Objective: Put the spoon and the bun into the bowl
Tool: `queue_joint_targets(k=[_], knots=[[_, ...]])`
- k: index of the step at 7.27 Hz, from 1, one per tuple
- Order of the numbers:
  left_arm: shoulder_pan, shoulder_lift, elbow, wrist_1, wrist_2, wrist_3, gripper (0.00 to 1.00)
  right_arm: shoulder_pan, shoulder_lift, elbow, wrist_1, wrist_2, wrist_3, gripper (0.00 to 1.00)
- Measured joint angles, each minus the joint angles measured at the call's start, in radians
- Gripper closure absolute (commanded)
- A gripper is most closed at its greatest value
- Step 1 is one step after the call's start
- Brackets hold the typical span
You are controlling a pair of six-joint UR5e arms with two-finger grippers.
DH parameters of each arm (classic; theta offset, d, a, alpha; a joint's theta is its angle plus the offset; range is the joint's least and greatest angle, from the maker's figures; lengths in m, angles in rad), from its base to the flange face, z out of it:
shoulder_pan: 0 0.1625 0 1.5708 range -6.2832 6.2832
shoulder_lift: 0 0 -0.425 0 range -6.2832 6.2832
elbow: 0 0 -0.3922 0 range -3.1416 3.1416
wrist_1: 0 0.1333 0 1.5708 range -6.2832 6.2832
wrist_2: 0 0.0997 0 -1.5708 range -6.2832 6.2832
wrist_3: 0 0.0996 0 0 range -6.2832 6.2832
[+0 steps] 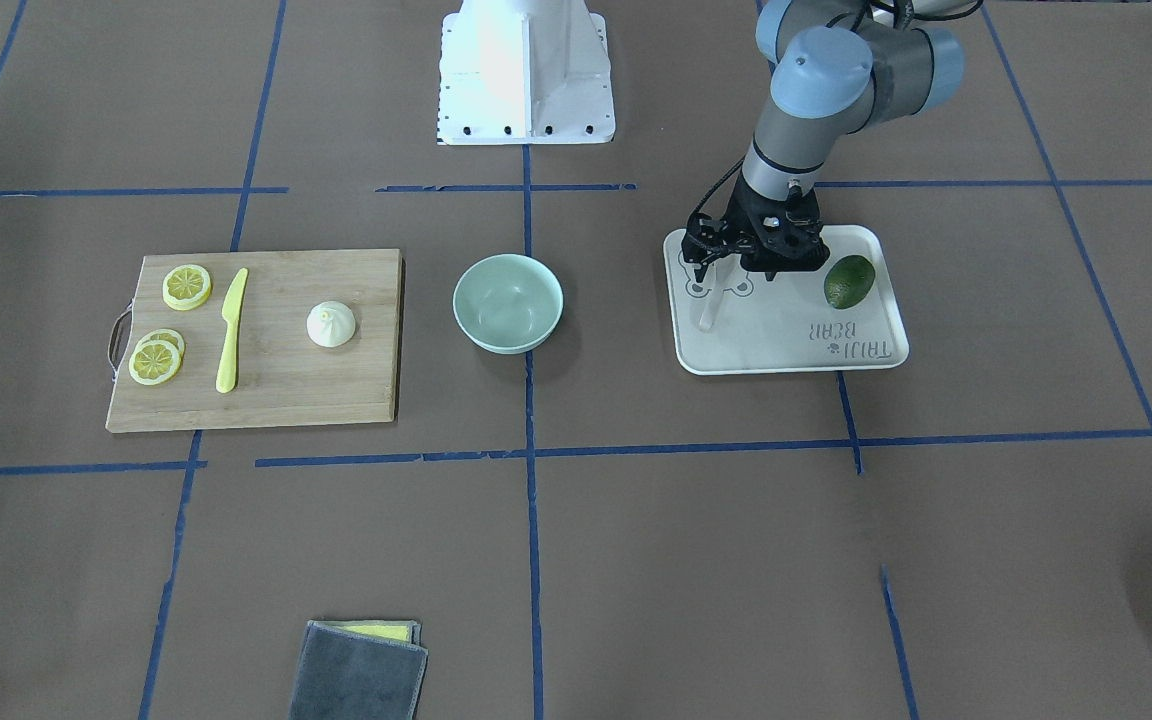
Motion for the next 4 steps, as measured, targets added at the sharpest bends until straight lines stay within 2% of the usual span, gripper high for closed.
queue_joint_targets(k=[4], knots=[[0.056,-0.026,0.057,-0.009,0.039,-0.012,0.19,-0.023,0.025,0.004,-0.001,0.004,0.064,0.0]])
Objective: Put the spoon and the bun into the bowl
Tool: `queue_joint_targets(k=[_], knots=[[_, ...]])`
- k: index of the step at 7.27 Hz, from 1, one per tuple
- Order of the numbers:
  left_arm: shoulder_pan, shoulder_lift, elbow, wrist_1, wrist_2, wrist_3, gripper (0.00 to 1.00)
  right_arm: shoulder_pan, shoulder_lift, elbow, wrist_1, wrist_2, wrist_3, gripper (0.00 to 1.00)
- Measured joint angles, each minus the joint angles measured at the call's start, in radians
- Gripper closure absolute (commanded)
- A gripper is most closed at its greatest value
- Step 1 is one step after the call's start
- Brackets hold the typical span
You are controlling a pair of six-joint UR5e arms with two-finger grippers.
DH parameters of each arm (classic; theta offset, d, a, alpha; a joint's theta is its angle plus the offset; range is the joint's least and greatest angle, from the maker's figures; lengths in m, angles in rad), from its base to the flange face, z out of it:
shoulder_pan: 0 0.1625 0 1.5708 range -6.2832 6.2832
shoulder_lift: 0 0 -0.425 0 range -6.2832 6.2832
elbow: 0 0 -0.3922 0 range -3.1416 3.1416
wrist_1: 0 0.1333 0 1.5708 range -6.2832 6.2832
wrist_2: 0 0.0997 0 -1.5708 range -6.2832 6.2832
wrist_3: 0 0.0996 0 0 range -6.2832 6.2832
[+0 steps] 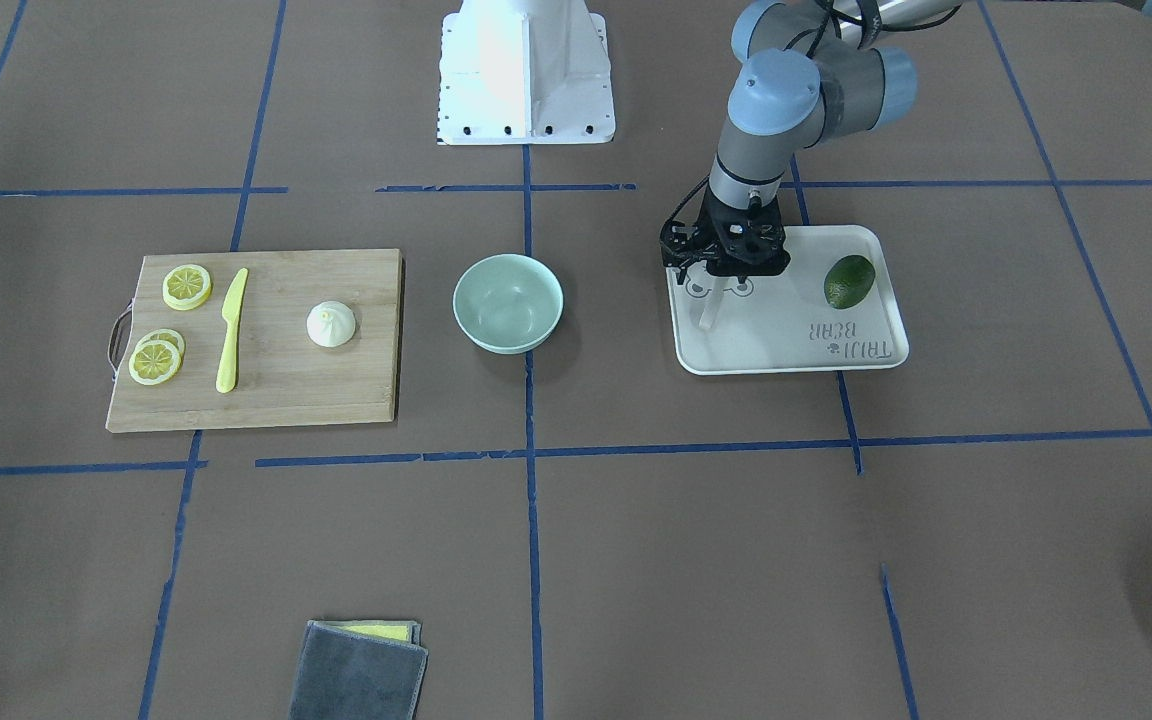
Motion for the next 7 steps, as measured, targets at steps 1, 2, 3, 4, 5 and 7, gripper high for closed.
queue_joint_targets(k=[1,2,3,4,5,7], knots=[[0.0,0.0,0.003,-0.001,0.001,0.002,0.21,0.0,0.001,0.0,0.0,0.001,0.002,0.0],[0.001,0.001,0.007,-0.005,0.001,0.004,0.22,-0.001,0.002,0.0,0.0,0.001,0.003,0.0],[0.001,0.003,0.017,-0.023,0.002,0.006,0.25,-0.001,0.002,0.0,0.0,0.001,0.003,0.0],[0.001,0.006,0.032,-0.05,0.003,0.007,0.31,-0.001,0.002,0.0,0.0,0.002,0.004,0.0],[0.001,0.01,0.042,-0.071,0.003,0.008,0.4,-0.001,0.002,0.0,0.0,0.002,0.004,0.0],[-0.001,0.012,0.044,-0.084,0.002,0.008,0.58,-0.001,0.003,0.001,0.0,0.003,0.004,0.0]])
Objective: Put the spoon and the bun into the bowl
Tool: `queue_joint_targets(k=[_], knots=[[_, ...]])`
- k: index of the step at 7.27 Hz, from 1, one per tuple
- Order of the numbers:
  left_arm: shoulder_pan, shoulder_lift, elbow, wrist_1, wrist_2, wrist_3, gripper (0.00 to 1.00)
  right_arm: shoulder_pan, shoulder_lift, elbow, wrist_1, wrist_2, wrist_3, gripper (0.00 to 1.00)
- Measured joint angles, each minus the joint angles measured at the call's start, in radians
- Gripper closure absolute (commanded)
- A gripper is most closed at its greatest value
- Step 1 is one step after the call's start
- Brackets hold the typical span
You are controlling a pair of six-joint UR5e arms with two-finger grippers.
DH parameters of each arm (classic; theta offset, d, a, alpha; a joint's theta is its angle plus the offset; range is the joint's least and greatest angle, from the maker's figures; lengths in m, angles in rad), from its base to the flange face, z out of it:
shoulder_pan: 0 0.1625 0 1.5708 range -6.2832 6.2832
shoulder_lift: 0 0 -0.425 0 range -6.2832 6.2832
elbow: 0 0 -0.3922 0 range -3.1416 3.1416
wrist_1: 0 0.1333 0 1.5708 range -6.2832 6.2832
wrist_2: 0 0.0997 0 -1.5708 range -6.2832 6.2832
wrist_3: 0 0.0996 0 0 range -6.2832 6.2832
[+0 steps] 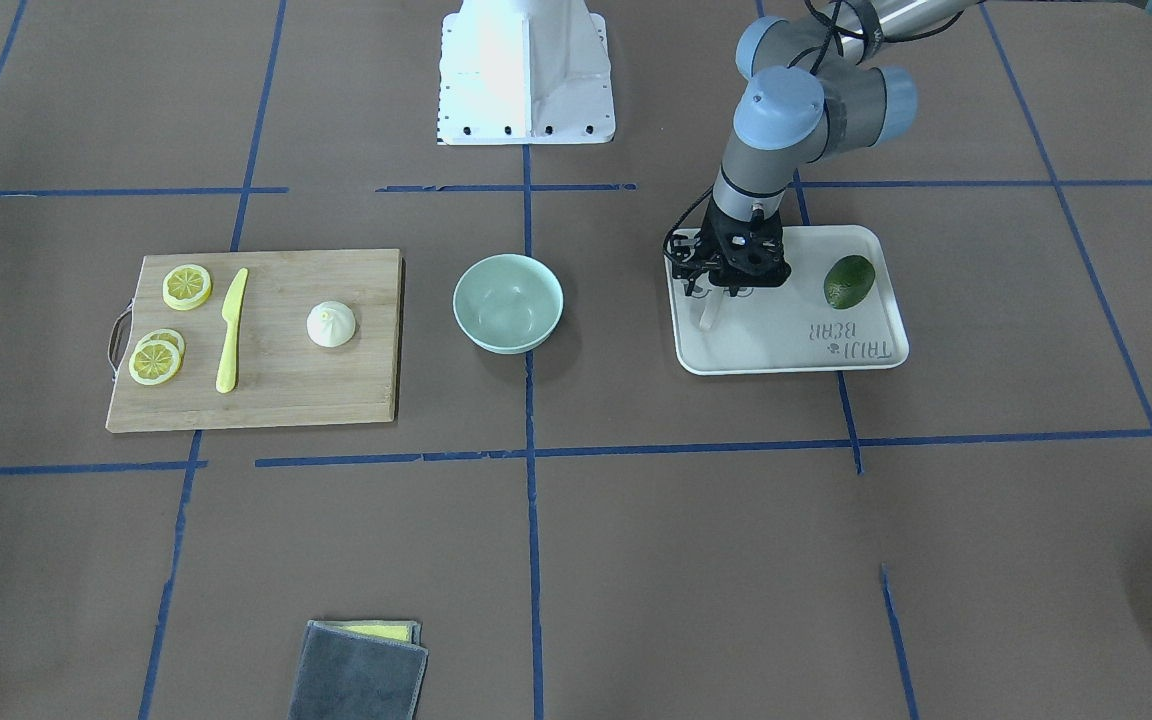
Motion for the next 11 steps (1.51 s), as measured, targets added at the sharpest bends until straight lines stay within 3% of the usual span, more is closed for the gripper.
queue_joint_targets(k=[4,8,11], knots=[[-0.005,0.001,-0.014,-0.002,-0.001,0.0,1.0,0.0,0.003,0.001,0.0,0.001,0.001,0.0],[-0.047,-0.001,-0.051,0.01,-0.004,0.001,1.0,-0.016,0.046,0.001,-0.003,0.012,0.077,0.0],[-0.184,-0.046,-0.059,0.019,-0.047,0.001,1.0,-0.144,0.116,0.017,0.015,0.008,0.279,0.0]])
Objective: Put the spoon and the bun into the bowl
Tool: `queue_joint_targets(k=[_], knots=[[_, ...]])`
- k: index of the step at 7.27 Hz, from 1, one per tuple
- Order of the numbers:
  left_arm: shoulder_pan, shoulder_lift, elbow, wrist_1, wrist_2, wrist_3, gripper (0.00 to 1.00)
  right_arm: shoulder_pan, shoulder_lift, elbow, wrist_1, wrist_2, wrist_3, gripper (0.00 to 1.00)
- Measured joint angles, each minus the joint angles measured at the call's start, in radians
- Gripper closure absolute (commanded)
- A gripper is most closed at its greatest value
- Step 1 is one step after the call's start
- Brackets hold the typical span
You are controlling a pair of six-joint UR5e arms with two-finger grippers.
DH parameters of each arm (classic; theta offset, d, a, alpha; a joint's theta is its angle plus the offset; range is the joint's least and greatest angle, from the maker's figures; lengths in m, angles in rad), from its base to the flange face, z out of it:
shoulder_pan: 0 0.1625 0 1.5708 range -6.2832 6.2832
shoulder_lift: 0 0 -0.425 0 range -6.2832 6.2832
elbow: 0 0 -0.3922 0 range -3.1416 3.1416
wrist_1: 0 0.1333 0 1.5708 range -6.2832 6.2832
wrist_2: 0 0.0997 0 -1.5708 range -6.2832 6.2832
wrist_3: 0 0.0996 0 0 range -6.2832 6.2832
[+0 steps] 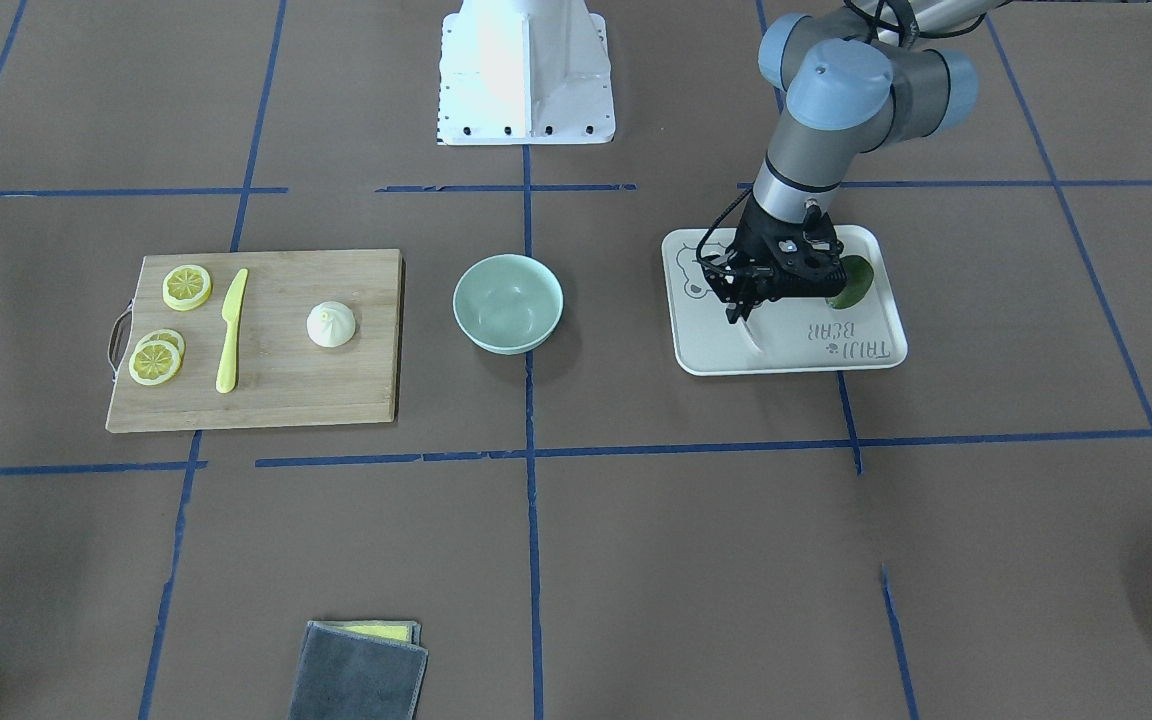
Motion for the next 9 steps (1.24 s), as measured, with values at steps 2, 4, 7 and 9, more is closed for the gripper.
queue_joint_targets(k=[2,4,7,9], knots=[[-0.065,-0.086,0.013,0.021,-0.072,-0.04,1.0,-0.126,0.017,0.012,0.114,-0.058,0.206,0.0],[-0.051,-0.172,0.053,0.008,-0.084,-0.215,1.0,-0.266,0.019,0.013,0.236,-0.164,0.406,0.0],[0.059,-0.263,0.182,-0.14,-0.014,-0.436,1.0,-0.443,0.058,0.016,0.274,-0.315,0.575,0.0],[0.114,-0.291,0.228,-0.205,0.032,-0.475,1.0,-0.554,0.106,0.015,0.273,-0.417,0.668,0.0]])
